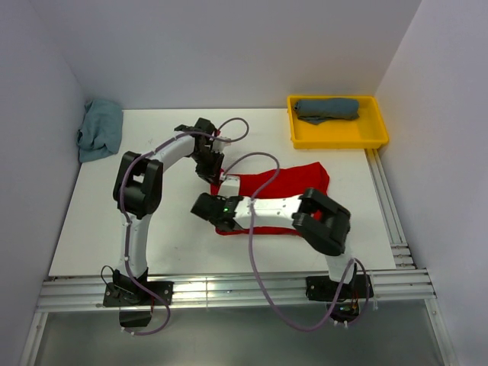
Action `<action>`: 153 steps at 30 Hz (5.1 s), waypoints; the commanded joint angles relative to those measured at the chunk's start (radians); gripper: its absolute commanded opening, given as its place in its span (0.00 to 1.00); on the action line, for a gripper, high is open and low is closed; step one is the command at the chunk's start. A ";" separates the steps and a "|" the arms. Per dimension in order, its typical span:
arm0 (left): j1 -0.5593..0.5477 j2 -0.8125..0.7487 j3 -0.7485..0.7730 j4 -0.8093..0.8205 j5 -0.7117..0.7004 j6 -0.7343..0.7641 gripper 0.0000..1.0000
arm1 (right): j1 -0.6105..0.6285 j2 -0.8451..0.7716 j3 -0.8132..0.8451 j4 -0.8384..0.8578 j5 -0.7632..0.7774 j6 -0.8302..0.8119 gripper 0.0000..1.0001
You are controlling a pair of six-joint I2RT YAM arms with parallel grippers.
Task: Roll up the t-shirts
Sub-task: Roll the tshirt
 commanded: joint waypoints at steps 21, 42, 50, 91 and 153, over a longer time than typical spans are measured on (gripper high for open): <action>0.149 -0.165 -0.146 0.179 0.403 0.107 0.72 | -0.238 -0.237 -0.904 1.400 -0.495 0.428 0.10; 0.120 -0.027 -0.182 0.354 0.352 -0.065 0.34 | -0.234 -0.120 -0.861 1.442 -0.576 0.438 0.06; 0.067 -0.057 -0.108 0.190 0.132 -0.008 0.00 | -0.175 -0.259 -0.704 0.861 -0.420 0.230 0.38; -0.027 0.055 0.093 -0.013 -0.021 0.029 0.01 | 0.013 0.130 0.222 -0.147 0.165 -0.139 0.52; 0.131 -0.073 -0.249 0.349 0.342 -0.011 0.32 | -0.204 0.119 -0.828 1.907 -0.630 0.533 0.17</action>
